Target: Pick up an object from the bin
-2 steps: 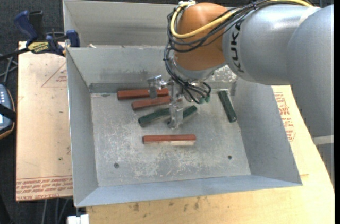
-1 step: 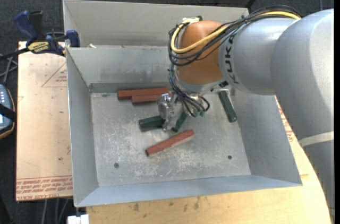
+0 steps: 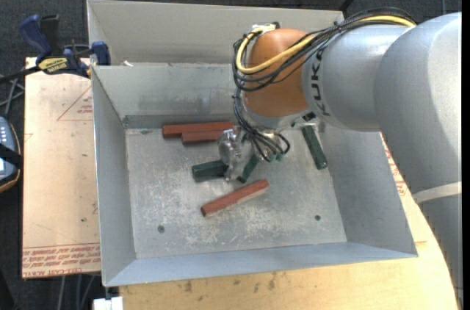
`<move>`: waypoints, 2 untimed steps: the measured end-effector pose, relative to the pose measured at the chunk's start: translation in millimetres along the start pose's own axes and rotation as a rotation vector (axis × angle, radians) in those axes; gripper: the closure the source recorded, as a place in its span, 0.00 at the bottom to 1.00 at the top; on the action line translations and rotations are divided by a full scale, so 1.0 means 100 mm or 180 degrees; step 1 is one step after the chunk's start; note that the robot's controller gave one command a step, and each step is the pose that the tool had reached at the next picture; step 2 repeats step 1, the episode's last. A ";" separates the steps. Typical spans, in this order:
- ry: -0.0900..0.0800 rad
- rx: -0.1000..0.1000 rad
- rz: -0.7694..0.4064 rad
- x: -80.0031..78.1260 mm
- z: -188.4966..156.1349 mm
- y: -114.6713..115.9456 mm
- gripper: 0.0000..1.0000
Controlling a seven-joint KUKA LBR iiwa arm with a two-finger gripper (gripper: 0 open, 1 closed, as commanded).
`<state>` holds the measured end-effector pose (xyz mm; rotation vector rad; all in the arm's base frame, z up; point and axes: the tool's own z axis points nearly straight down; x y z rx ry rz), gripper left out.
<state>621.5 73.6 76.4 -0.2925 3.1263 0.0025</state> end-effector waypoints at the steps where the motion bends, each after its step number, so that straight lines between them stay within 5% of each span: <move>1: -0.0021 0.0003 0.0024 -0.15 -1.62 0.11 1.00; 2: -0.0021 0.0003 0.0024 -0.15 -1.62 0.11 1.00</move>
Offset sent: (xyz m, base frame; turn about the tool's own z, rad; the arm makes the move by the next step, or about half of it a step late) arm 0.0000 0.0000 0.0000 0.0000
